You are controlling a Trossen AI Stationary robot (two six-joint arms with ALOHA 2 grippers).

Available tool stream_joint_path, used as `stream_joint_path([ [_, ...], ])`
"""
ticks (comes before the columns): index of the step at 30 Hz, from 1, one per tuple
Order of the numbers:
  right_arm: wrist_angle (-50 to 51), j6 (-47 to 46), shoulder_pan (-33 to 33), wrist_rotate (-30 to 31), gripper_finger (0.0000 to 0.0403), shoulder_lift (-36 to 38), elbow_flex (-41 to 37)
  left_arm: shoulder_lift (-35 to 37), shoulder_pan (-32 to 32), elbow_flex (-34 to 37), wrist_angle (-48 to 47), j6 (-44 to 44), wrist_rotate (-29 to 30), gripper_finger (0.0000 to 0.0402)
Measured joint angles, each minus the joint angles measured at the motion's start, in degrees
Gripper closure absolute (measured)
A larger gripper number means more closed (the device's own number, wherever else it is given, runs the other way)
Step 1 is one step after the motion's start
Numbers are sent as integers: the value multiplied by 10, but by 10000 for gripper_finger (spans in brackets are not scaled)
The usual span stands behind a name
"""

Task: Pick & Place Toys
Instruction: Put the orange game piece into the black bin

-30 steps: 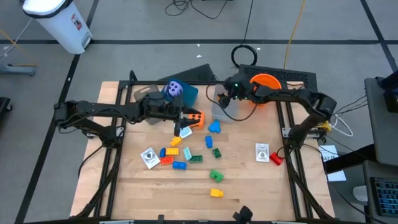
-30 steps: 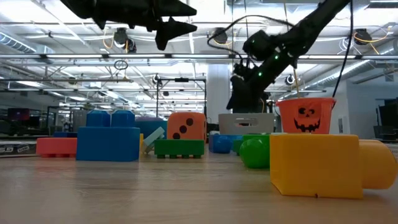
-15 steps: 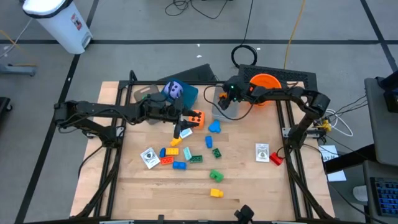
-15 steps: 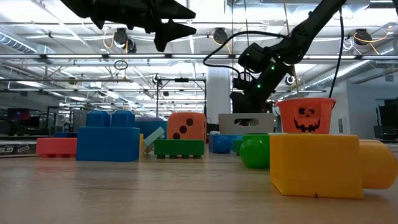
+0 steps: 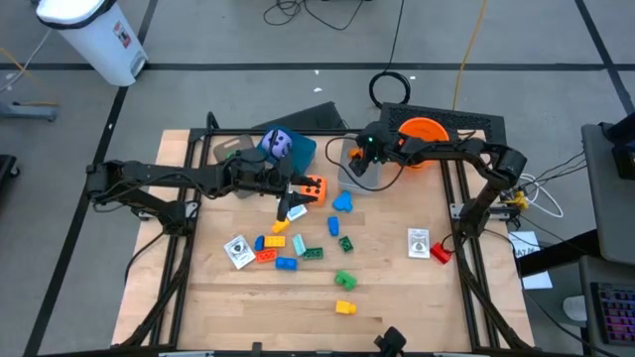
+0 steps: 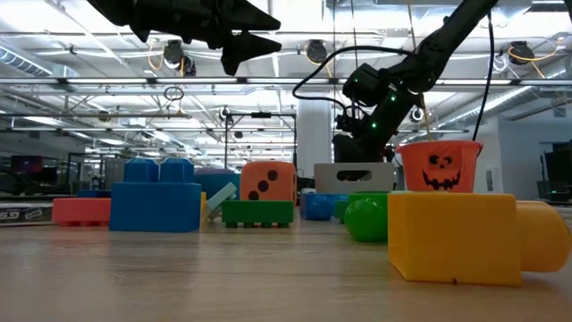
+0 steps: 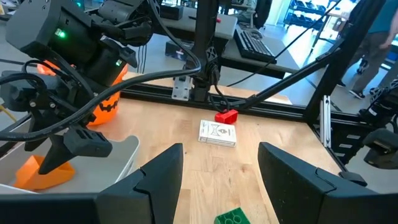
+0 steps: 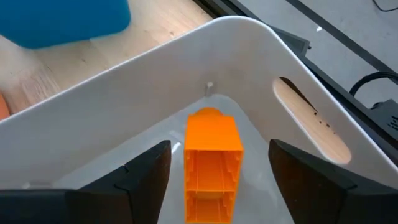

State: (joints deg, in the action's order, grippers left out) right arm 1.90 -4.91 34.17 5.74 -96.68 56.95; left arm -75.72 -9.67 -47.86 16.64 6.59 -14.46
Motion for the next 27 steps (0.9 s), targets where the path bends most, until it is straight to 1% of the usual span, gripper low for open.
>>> stream_joint_path([
  [7,-6,6,0,0,144,-2,0,0,0,0,0,0,0,188],
  [14,-25,12,0,0,145,-46,0,0,0,0,2,0,1,188],
  [19,-35,15,0,-1,152,-62,-1,0,0,0,1,0,1,188],
  [23,-35,23,0,0,174,-62,-1,0,0,0,1,0,1,188],
  [27,-42,26,0,0,224,-62,-1,0,0,0,-1,0,1,188],
])
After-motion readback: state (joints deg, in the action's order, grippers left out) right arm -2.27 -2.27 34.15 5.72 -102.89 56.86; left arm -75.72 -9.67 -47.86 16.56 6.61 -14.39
